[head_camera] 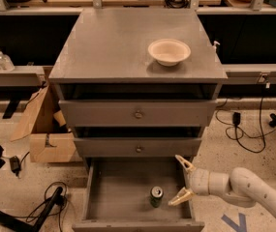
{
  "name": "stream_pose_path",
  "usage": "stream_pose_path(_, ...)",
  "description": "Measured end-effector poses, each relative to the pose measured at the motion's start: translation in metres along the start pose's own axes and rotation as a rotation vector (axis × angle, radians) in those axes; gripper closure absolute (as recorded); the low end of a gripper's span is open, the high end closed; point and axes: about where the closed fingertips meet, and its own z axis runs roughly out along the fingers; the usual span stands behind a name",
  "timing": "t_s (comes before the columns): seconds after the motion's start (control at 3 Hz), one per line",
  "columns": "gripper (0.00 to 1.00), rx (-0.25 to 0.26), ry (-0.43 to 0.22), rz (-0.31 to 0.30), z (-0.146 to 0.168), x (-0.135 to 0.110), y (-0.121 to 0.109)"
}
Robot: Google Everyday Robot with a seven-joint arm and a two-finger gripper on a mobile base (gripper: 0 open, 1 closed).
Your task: Pick green can from bottom drawer and place on counter
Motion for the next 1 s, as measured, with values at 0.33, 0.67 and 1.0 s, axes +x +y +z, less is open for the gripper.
stream_pose_path(0.33, 0.0, -0.008, 0.063, 0.057, 0.0031, 0.0391, 0.0054)
stream_pose_path(0.67, 0.0, -0.009, 0.07, 0.065, 0.0024, 0.0433, 0.0067)
stream_pose_path(1.0, 0.0, -0.003, 0.069, 0.076, 0.0092, 0.0481, 0.0061)
